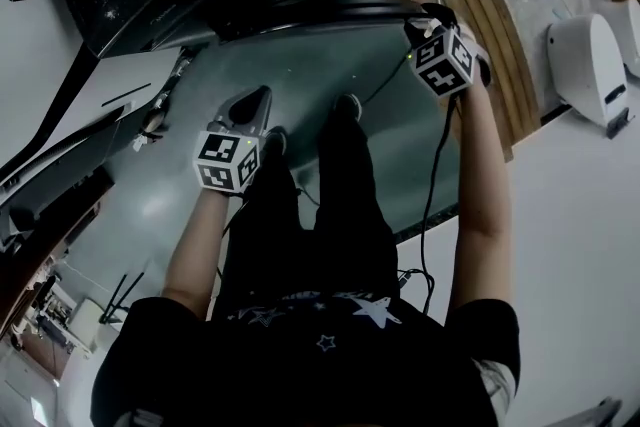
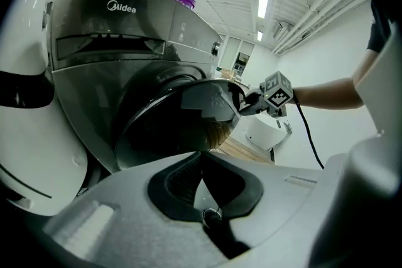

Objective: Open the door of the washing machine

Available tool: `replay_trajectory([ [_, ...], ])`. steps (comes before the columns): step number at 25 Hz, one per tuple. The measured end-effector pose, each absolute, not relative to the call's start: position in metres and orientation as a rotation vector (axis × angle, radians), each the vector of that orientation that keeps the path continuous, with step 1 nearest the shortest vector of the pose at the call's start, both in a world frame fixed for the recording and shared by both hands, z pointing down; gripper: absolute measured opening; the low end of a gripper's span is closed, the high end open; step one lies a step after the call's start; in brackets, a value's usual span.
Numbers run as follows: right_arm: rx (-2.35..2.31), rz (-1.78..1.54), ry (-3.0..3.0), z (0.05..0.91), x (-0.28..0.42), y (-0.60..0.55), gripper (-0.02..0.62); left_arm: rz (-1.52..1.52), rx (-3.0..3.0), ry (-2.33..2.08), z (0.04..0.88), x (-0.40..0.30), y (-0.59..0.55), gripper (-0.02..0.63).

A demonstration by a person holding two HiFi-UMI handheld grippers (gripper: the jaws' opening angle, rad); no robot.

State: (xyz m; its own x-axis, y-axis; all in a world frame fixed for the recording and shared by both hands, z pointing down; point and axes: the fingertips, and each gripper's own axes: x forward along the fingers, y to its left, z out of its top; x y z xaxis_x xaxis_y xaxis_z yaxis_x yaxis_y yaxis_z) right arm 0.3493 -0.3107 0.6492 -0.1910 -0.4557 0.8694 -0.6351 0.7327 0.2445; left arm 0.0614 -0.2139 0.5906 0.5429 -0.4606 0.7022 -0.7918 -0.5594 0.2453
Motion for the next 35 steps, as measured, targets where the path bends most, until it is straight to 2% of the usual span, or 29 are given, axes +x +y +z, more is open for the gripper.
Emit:
replay_trajectory([
  [19, 1.024, 0.387, -1.678, 0.654, 0.328, -0.191, 0.173, 0.822, 2.356, -0.847, 0.590, 0.002, -0.181, 0.011],
  [35, 1.291, 0.551, -1.550, 0.656, 0.256, -0.061, 0.167, 0.871, 2.472, -0.572, 0.592, -0.029, -0.127, 0.011],
])
